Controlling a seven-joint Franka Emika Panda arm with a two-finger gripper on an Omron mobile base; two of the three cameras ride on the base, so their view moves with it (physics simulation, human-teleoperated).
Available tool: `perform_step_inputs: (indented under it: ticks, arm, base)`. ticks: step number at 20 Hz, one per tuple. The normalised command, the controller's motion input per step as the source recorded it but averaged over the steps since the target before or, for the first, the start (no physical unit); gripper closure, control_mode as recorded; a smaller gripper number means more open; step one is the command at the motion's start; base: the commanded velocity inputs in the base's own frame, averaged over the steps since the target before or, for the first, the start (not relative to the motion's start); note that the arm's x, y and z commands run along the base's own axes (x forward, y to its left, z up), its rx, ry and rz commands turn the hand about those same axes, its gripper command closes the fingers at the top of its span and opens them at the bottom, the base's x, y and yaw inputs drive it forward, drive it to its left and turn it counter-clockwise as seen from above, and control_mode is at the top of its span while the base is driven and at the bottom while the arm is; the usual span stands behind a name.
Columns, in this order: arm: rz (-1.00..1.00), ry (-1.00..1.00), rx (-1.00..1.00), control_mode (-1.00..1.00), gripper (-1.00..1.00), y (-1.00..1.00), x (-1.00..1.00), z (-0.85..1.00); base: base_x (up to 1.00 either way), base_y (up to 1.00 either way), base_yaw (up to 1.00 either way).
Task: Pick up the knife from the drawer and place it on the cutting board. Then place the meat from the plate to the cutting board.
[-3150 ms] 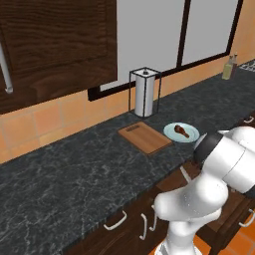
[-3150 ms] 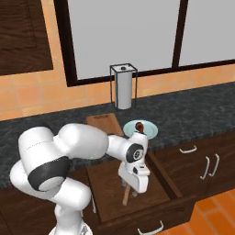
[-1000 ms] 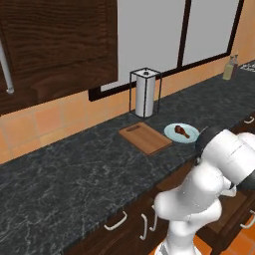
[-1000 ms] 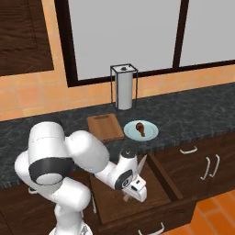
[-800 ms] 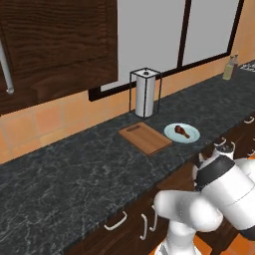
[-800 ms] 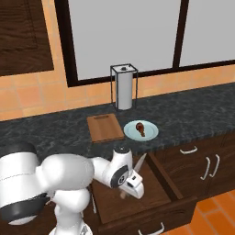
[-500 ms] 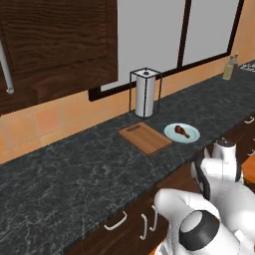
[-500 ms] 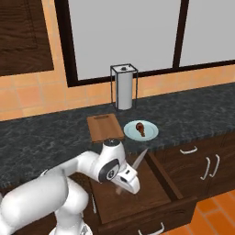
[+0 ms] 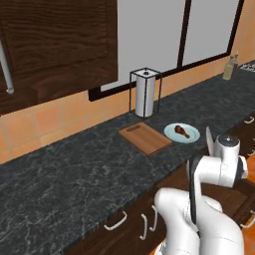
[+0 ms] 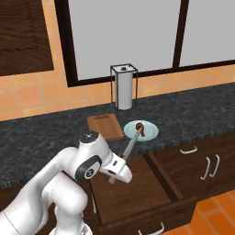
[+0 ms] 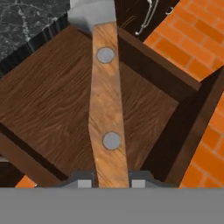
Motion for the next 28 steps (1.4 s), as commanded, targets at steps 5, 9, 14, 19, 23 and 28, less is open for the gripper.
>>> perform_step_inputs:
  ticks: [5, 9, 14, 19, 23, 28]
  arm:
    - [0.14, 0.05, 0.02, -1.0, 1.0, 0.03, 1.0, 1.0]
    - [0.15, 0.13, 0.1, -1.0, 1.0, 0.04, 1.0, 1.0]
    - [0.26, 0.25, 0.17, -1.0, 1.0, 0.23, 1.0, 0.74]
    - [0.15, 0.13, -0.04, -1.0, 1.0, 0.72, 0.94, -0.24]
    - [0.1, 0.01, -0.06, -1.0, 1.0, 0.58, 0.81, -0.76]
    - [0.05, 0.01, -0.01, -1.0, 1.0, 0.34, 0.83, -0.95]
  base:
    - [0.0, 0.0, 0.0]
    - [0.0, 0.0, 0.0]
    - [0.0, 0.0, 0.0]
    - [0.0, 0.0, 0.0]
    - [0.0, 0.0, 0.0]
    - [0.0, 0.0, 0.0]
